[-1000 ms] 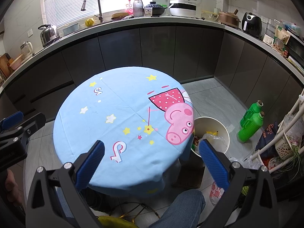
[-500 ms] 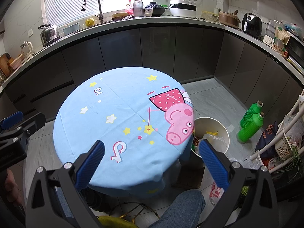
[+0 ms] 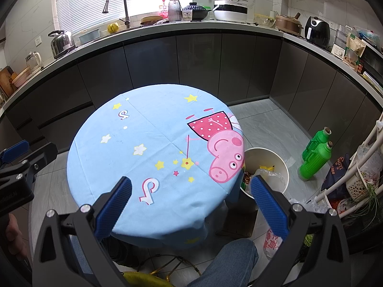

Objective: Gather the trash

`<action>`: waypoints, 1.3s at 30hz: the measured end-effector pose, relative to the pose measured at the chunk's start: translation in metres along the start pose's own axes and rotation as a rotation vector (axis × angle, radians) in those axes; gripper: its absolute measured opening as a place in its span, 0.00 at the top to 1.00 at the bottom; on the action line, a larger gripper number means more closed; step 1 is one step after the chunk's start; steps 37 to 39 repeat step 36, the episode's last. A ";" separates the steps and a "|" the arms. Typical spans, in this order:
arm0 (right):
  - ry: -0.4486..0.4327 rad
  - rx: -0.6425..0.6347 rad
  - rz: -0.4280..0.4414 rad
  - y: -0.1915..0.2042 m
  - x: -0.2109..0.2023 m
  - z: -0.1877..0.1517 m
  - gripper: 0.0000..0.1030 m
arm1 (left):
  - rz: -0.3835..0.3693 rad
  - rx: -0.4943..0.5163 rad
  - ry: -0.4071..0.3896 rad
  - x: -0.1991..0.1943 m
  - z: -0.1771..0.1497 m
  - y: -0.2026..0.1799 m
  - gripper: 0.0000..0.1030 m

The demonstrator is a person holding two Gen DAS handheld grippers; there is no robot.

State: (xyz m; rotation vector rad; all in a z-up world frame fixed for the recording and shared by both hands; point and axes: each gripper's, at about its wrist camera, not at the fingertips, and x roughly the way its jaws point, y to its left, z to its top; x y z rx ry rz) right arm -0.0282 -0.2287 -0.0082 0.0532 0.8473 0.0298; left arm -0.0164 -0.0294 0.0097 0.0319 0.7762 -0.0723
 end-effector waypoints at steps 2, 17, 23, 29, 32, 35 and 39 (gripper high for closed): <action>0.000 0.001 -0.001 0.000 0.000 0.000 0.03 | 0.000 0.001 0.000 0.000 0.000 0.000 0.08; -0.001 0.001 0.000 0.000 0.000 0.000 0.03 | 0.000 0.000 0.001 0.000 -0.001 0.000 0.08; -0.001 0.001 0.000 0.001 0.000 0.000 0.03 | -0.001 0.003 0.004 0.000 -0.001 -0.002 0.08; -0.001 0.000 0.001 0.001 -0.001 0.002 0.03 | -0.001 0.003 0.004 0.000 -0.001 -0.003 0.08; -0.002 -0.001 0.000 0.001 -0.001 0.002 0.03 | -0.002 0.002 0.002 0.000 -0.001 -0.004 0.08; -0.004 -0.001 0.001 0.000 -0.002 0.003 0.03 | -0.002 0.003 0.003 0.000 -0.002 -0.004 0.08; -0.003 0.000 0.000 0.001 -0.001 0.003 0.03 | -0.002 0.003 0.002 0.001 -0.002 -0.003 0.08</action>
